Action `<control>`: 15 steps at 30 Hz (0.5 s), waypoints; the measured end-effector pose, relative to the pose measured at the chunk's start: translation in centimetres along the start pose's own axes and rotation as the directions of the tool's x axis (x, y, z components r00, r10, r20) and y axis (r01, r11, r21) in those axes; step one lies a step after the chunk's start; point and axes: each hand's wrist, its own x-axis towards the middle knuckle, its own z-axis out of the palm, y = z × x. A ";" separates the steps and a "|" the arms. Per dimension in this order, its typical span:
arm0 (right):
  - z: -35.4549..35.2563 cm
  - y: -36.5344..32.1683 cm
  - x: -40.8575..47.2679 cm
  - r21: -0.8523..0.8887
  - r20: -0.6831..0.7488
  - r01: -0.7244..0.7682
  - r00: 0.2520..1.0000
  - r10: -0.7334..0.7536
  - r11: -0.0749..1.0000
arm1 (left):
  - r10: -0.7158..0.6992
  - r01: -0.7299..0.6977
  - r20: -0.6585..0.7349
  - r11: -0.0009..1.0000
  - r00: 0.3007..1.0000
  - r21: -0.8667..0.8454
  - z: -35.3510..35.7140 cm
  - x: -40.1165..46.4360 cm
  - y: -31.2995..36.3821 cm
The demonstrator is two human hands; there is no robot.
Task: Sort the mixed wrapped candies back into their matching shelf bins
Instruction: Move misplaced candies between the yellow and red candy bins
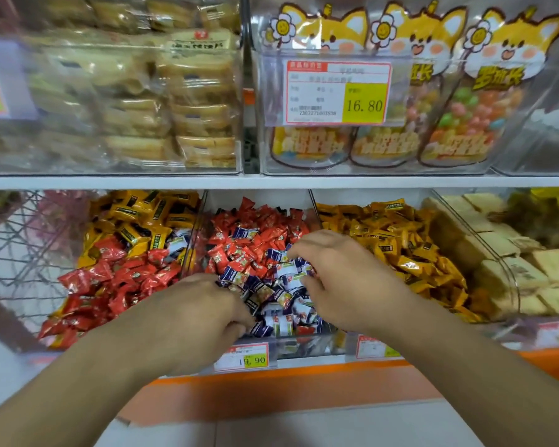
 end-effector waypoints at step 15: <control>3.0 -2.0 2.3 -0.352 0.157 0.065 0.988 -0.010 0.934 | -0.098 0.098 -0.121 0.995 0.988 -0.008 -1.5 -2.2 -2.4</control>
